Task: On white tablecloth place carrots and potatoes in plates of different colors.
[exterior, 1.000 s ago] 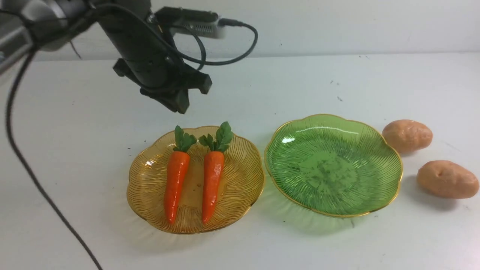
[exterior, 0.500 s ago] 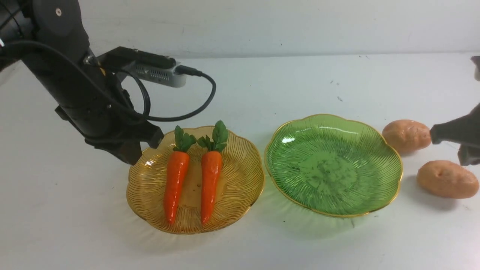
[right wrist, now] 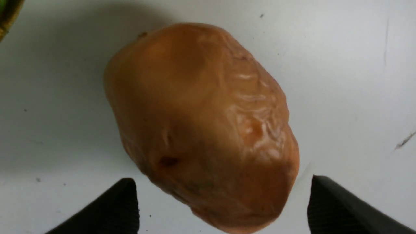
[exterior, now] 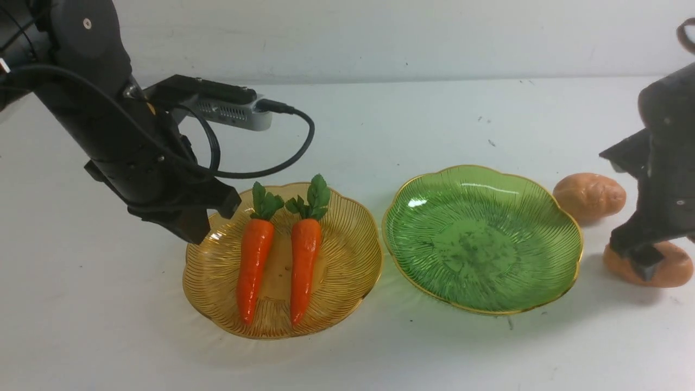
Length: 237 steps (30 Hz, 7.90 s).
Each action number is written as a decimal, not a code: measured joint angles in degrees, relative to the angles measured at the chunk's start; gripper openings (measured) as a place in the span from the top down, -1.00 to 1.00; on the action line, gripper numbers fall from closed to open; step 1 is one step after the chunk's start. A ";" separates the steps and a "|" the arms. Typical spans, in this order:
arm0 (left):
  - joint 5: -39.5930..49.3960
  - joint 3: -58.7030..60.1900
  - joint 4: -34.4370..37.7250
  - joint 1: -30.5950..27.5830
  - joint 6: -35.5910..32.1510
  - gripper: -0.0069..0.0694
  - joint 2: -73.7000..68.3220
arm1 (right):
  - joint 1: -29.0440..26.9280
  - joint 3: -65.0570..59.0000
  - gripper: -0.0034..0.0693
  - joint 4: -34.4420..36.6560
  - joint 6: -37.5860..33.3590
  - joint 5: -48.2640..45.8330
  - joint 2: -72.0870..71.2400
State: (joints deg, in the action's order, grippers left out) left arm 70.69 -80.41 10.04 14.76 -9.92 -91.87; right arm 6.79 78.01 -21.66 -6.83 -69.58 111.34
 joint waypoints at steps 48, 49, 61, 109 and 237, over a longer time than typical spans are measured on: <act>-2.15 0.00 3.43 0.00 -2.77 0.82 0.00 | 8.40 10.55 -0.99 23.25 -1.13 2.71 -2.14; -2.15 0.00 3.43 0.00 -2.77 0.82 0.00 | 8.40 11.02 -0.99 22.52 -1.13 2.71 -2.14; -2.15 0.00 3.43 0.00 -2.77 0.82 -0.06 | -2.13 20.09 0.83 19.49 12.44 2.58 2.72; -4.13 0.00 0.47 0.00 -3.09 0.82 -0.13 | -10.61 43.79 -0.61 41.19 15.23 -0.23 15.57; -23.91 40.97 -2.09 0.00 10.85 0.82 63.44 | -1.88 -79.40 0.95 19.97 9.24 46.85 -111.89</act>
State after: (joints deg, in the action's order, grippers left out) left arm 46.79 -39.43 7.94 14.76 0.93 -28.43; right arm 4.91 -1.39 -1.68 2.41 -22.73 -0.55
